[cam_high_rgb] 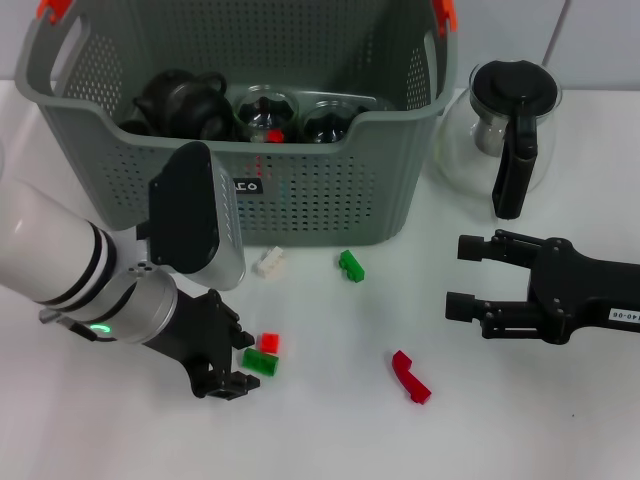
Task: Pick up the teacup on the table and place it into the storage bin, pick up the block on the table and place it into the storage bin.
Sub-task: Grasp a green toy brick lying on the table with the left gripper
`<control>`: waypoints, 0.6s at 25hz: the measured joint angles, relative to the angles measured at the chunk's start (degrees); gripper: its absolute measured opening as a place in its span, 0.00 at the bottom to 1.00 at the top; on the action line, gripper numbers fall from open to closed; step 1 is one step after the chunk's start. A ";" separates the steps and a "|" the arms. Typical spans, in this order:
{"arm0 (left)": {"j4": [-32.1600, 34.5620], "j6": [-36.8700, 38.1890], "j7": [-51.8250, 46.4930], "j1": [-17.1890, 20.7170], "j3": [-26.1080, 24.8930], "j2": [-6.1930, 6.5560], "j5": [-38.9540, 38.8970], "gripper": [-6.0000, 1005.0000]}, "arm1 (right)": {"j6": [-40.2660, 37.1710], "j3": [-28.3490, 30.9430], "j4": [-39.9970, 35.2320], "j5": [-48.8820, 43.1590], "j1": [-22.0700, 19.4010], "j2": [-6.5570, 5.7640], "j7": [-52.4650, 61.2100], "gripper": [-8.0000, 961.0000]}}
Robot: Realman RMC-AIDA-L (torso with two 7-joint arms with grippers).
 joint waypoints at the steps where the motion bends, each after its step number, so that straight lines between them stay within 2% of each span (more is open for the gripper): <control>1: 0.03 0.03 -0.18 0.00 -0.03 0.03 0.00 0.52 | 0.00 0.00 0.00 0.00 0.00 0.00 0.00 0.98; 8: 0.20 -0.91 -0.39 -0.14 -0.69 0.03 0.00 0.47 | 0.00 0.00 0.00 0.00 0.08 0.00 0.01 0.98; 15: 1.50 -1.79 -0.38 -0.70 -0.32 -0.06 0.00 0.48 | 0.00 0.00 0.13 0.00 -0.09 0.00 -0.14 0.98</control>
